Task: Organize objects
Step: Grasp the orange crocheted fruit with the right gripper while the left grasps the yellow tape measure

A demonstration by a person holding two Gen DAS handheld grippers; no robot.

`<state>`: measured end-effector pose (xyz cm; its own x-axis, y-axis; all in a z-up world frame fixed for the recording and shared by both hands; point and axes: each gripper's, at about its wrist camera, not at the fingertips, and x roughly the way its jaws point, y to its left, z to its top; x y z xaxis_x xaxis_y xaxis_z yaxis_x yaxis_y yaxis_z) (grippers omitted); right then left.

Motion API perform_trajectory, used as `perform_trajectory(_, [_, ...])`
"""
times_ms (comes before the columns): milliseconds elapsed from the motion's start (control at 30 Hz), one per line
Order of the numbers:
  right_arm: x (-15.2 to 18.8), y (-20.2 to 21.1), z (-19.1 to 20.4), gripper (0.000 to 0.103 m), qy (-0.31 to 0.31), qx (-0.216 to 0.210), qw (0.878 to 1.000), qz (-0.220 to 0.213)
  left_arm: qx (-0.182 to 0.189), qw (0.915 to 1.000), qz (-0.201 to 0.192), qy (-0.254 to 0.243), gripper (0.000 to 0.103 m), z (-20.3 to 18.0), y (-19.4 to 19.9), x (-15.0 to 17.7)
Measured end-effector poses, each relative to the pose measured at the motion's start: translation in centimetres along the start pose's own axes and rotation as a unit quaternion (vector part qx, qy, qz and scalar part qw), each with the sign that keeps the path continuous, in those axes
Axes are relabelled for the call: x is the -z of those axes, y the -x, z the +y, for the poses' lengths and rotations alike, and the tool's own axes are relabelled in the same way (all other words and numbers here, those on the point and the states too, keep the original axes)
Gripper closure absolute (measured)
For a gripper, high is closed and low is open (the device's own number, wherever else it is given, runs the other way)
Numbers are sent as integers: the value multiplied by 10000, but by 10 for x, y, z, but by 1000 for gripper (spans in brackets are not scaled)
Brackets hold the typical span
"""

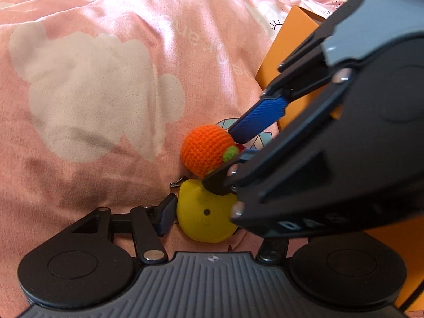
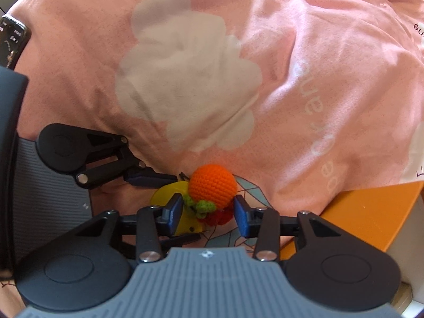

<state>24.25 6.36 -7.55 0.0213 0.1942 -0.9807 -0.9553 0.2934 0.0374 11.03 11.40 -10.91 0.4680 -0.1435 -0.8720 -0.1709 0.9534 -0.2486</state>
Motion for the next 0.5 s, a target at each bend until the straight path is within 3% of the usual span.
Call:
perform_trajectory(267, [-5, -10, 0, 56, -159, -18, 9998, 140, 33, 10000, -15, 29, 39, 4, 9, 9])
perform_trajectory(500, [5, 8, 3, 58, -279, 207, 9993, -97, -35, 10000, -59, -36, 37, 1, 17, 18])
